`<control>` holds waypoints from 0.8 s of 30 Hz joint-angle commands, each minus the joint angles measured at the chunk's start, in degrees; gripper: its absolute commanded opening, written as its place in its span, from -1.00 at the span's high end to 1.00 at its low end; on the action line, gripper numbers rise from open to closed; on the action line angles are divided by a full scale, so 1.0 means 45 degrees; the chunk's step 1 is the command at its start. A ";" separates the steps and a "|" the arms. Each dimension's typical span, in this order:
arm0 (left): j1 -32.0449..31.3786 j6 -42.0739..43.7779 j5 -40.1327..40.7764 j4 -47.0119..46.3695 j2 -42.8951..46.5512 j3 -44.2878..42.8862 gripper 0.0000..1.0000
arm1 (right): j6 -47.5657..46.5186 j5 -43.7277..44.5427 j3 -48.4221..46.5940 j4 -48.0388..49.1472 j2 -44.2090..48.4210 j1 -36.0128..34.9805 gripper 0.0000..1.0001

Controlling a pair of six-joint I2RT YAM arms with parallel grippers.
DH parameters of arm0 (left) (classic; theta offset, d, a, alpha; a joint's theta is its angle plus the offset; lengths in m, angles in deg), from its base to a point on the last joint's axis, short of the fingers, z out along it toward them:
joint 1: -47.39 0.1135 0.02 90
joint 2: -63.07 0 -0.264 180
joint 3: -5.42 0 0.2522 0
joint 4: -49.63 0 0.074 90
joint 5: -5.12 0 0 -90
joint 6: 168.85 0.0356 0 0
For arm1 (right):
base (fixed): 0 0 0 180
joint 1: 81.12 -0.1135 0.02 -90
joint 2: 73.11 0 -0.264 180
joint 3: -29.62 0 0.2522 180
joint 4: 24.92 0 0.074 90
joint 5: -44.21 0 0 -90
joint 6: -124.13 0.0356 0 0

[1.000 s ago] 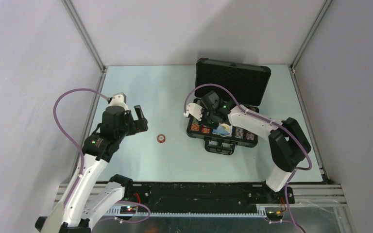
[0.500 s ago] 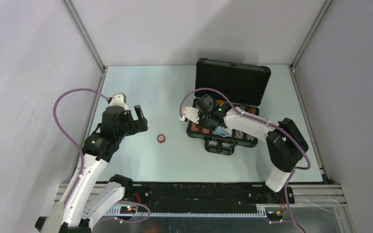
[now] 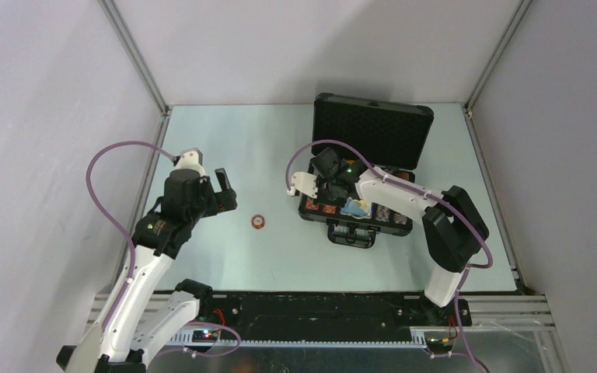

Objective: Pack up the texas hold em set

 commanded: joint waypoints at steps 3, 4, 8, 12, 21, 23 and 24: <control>0.0109 0.0294 -0.0069 -0.0046 -0.0023 0.0080 -0.99 | -0.0619 -0.0887 0.0336 -0.0907 -0.1293 -0.0675 1.00; 0.0114 0.0303 -0.0071 -0.0051 -0.0038 0.0086 -0.99 | -0.0556 -0.0712 0.0363 -0.0847 -0.1324 -0.0733 1.00; 0.0126 0.0308 -0.0046 -0.0047 -0.0016 0.0076 -0.99 | -0.0117 -0.0476 0.0463 -0.0422 -0.1279 -0.0916 1.00; 0.0123 0.0309 -0.0057 -0.0057 -0.0012 0.0093 -0.99 | 0.0406 -0.1045 0.0575 -0.0076 -0.1125 -0.0962 1.00; 0.0133 0.0320 -0.0070 -0.0055 0.0008 0.0086 -0.99 | 0.1691 0.0121 0.1132 0.0403 -0.1042 -0.1628 1.00; 0.0135 0.0321 -0.0079 -0.0056 -0.0018 0.0076 -0.99 | 0.1743 0.0153 0.1190 0.0434 -0.0936 -0.1582 1.00; 0.0138 0.0317 -0.0085 -0.0056 -0.0014 0.0086 -0.99 | 0.1727 0.0174 0.1194 0.0417 -0.0897 -0.1536 0.96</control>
